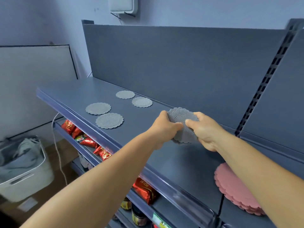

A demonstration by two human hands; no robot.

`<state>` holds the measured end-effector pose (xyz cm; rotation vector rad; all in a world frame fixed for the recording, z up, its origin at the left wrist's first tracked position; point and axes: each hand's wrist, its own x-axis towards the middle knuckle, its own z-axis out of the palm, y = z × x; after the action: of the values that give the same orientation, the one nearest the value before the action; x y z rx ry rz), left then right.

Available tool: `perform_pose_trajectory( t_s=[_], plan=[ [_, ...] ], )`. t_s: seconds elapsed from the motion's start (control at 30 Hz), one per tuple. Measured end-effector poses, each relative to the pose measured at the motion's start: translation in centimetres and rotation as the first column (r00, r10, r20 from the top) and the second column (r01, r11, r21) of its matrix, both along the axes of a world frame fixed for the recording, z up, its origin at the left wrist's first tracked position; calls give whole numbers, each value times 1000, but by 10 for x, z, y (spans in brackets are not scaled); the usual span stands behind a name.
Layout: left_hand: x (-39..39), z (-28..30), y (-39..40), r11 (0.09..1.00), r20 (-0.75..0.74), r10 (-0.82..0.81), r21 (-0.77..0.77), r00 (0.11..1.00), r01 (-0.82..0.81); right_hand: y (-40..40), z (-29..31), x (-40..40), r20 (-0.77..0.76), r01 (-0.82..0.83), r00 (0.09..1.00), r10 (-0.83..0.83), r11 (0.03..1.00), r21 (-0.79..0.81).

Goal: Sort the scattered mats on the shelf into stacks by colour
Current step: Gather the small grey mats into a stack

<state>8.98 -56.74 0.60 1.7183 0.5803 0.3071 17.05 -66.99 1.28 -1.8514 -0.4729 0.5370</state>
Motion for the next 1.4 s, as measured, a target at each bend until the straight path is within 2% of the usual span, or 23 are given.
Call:
perform_pose_trajectory(
  t_s=[0.1,0.3,0.4,0.53,0.67,0.8,0.93,1.03,1.2,1.3,1.4],
  plan=[
    [-16,-2,26,998,5,57,36,998,-58,26,4,-15,2,-85,996,86,996,-37],
    [-50,-3,95,984,29,131,116,991,-133,89,8,-43,-66,-207,976,209,978,31],
    [-68,-4,137,978,31,140,150,990,-143,127,3,-54,-48,-183,982,184,983,23],
    [-89,-2,197,971,51,170,163,984,-176,177,-11,-68,79,-90,992,101,987,-134],
    [-105,1,251,962,44,207,176,977,-211,215,-21,-82,187,-56,976,111,959,-278],
    [-113,-3,289,960,16,213,181,977,-213,241,-23,-95,304,44,944,125,869,-493],
    [-119,-10,312,959,10,231,166,973,-230,250,-12,-99,321,118,941,105,788,-604],
    [-122,-10,323,958,18,246,146,969,-246,255,-12,-91,294,80,950,109,822,-565],
    [-127,-8,343,954,40,281,97,959,-283,275,-11,-85,202,-2,977,64,955,-296],
    [-131,-6,354,955,47,289,54,956,-291,293,-11,-84,167,-35,984,70,978,-205],
    [-132,-6,363,954,51,296,36,954,-298,310,-12,-82,174,-47,981,82,979,-197]
  ],
)
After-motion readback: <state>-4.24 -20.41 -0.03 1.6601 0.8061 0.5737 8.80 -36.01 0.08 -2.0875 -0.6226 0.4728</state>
